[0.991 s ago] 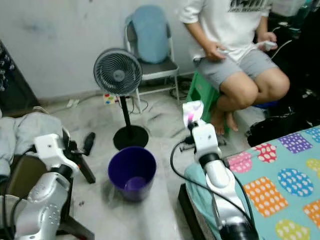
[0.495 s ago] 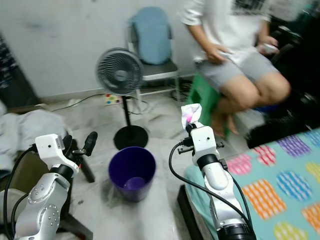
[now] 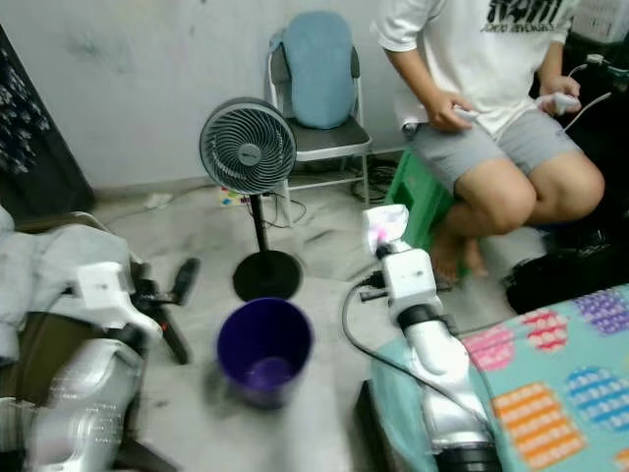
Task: Clean up the room
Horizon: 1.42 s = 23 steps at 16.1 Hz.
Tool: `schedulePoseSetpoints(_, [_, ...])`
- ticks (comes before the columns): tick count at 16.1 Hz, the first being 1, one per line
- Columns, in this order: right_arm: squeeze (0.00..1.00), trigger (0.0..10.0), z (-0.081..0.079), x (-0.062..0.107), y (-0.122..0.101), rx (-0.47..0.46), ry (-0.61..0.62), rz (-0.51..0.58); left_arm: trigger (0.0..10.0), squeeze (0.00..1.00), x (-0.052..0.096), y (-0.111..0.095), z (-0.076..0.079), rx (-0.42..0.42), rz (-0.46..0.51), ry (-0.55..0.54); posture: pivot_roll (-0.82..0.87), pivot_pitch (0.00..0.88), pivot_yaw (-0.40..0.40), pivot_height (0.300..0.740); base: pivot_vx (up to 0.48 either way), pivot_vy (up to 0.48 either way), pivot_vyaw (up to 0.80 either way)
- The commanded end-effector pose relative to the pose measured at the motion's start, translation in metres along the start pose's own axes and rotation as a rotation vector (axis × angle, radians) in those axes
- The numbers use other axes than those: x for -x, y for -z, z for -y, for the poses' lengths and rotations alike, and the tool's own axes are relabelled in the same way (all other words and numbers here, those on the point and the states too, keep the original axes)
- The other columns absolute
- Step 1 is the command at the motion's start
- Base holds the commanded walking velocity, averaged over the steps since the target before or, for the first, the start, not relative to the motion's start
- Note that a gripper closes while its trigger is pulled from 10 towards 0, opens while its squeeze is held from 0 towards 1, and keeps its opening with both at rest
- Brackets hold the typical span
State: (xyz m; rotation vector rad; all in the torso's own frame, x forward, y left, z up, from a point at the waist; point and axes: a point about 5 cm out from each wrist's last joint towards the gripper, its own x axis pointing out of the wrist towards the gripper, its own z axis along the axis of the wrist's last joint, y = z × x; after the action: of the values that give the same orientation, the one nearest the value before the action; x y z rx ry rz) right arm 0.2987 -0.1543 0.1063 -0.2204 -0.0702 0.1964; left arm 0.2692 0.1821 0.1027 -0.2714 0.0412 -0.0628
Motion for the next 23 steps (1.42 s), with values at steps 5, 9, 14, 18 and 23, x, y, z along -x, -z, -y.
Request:
schedulePoseSetpoints(5, [0.00,10.0,-0.0011,-0.0010,-0.0022,0.007,-0.010,0.009,10.0,0.00,-0.0002,-0.0006,0.0003,-0.007,-0.002,0.006,-0.14,0.000,-0.009,0.740,0.154,0.000,0.00])
schedulePoseSetpoints(9, [0.00,10.0,-0.0015,-0.0020,-0.0028,0.016,-0.012,0.010,10.0,0.00,-0.0011,-0.0003,-0.0015,-0.003,-0.008,-0.015,-0.14,0.000,-0.012,0.740,0.136,0.000,0.00])
schedulePoseSetpoints(14, [0.00,10.0,-0.0019,-0.0027,-0.0028,0.017,-0.010,0.009,10.0,0.00,-0.0017,-0.0003,-0.0037,-0.006,-0.011,-0.034,-0.14,0.000,-0.008,0.740,0.000,0.000,0.64])
schedulePoseSetpoints(18, [0.00,10.0,-0.0017,-0.0031,-0.0026,0.018,-0.005,0.010,10.0,0.00,-0.0028,-0.0008,-0.0001,-0.009,-0.002,0.003,-0.14,0.000,-0.003,0.740,0.000,0.000,0.13])
schedulePoseSetpoints(23, [0.00,10.0,-0.0010,-0.0032,-0.0023,0.013,-0.001,0.008,10.0,0.00,-0.0023,-0.0012,0.0017,0.000,0.002,0.023,-0.14,0.000,-0.004,0.740,0.058,0.000,0.00])
